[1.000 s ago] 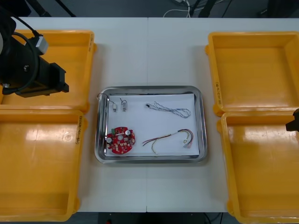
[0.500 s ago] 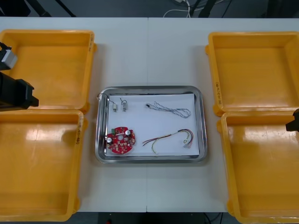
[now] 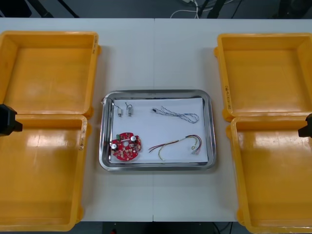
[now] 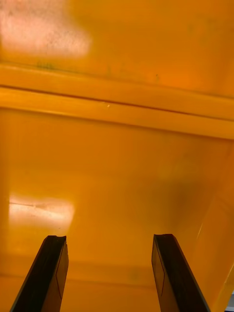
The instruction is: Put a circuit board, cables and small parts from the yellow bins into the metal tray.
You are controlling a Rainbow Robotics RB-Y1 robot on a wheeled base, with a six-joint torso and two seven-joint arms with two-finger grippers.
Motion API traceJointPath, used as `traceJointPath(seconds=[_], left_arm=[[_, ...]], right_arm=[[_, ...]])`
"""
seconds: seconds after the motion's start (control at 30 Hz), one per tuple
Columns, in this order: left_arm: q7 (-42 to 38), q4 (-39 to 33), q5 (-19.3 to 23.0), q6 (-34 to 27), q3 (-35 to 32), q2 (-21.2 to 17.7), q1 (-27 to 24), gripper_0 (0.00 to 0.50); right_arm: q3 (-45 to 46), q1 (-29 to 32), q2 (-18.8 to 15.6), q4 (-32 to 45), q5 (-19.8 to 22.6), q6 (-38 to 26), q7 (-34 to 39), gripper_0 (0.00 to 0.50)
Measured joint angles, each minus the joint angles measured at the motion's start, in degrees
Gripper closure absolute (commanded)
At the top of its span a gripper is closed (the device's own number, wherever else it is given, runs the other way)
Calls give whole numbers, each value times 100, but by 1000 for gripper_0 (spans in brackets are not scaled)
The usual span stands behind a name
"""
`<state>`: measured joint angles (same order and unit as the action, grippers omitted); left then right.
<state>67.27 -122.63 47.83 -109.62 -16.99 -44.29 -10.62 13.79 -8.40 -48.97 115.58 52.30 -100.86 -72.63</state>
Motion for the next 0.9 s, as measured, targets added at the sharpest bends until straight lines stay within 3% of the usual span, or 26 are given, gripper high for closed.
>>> traceJointPath(seconds=[0.43, 0.73, 0.9], left_arm=[[47, -374, 0, 0, -158, -4, 581, 0], [1226, -407, 34, 0, -242, -4, 581, 0], [1257, -409, 91, 1, -245, -4, 581, 0]], right_arm=[[0, 0, 0, 1, 0, 0, 0, 0], [0, 0, 0, 1, 0, 0, 0, 0], [0, 0, 0, 1, 0, 0, 0, 0]])
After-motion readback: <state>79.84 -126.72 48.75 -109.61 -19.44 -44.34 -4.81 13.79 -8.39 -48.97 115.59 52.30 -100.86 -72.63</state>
